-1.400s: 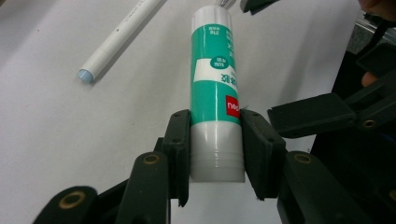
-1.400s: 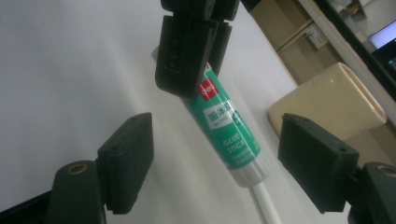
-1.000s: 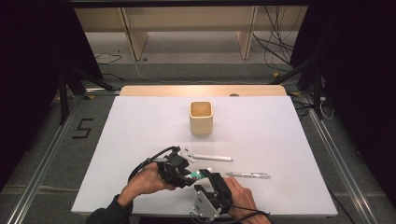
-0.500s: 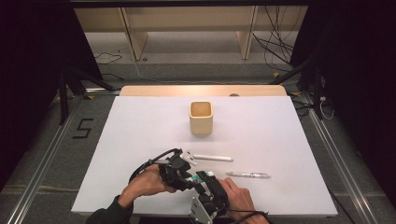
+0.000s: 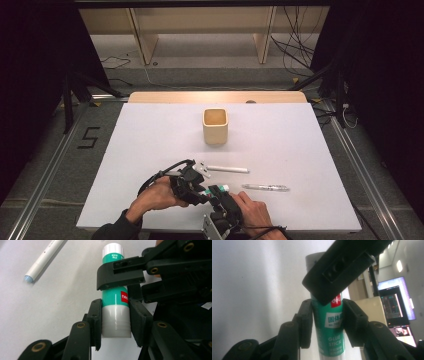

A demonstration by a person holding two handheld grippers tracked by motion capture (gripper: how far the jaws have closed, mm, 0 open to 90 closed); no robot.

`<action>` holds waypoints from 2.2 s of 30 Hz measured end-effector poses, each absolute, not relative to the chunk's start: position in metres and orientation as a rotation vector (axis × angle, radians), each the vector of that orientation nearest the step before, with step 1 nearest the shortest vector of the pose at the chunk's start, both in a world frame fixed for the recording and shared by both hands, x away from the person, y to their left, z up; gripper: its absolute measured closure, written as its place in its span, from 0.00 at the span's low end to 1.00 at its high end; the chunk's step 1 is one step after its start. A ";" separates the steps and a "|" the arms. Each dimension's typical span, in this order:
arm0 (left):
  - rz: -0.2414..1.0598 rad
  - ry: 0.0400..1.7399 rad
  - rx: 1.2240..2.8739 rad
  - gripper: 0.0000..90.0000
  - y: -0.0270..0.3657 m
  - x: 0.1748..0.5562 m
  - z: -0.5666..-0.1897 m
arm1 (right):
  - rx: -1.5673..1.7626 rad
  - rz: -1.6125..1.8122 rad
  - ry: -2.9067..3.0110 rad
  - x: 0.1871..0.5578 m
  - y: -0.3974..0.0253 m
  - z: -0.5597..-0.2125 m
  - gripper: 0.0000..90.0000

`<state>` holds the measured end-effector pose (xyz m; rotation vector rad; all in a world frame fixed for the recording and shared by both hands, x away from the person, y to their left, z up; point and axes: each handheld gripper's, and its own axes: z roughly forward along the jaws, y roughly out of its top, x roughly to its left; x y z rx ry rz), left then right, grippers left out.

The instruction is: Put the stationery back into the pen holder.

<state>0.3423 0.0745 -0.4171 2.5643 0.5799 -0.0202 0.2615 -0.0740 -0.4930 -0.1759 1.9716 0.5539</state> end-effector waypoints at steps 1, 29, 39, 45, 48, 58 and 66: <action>-0.021 0.575 2.570 0.72 0.075 0.343 -0.417 | -0.170 0.547 1.968 0.261 -0.074 -0.494 0.71; -0.053 0.610 2.433 0.34 0.101 0.351 -0.416 | -0.104 0.543 1.977 0.270 -0.093 -0.488 0.73; 0.043 0.643 2.322 0.28 0.116 0.353 -0.421 | 0.034 0.616 2.003 0.284 -0.110 -0.480 0.73; 0.125 0.653 2.220 0.25 0.125 0.353 -0.428 | 0.170 0.711 2.021 0.291 -0.121 -0.474 0.73; 0.158 0.677 2.157 0.24 0.129 0.352 -0.434 | 0.223 0.751 2.040 0.295 -0.127 -0.470 0.73; 0.245 0.751 1.999 0.22 0.146 0.348 -0.457 | 0.417 0.957 2.073 0.307 -0.140 -0.459 0.73; 0.292 0.797 1.919 0.21 0.159 0.343 -0.467 | 0.571 1.136 2.109 0.320 -0.149 -0.451 0.73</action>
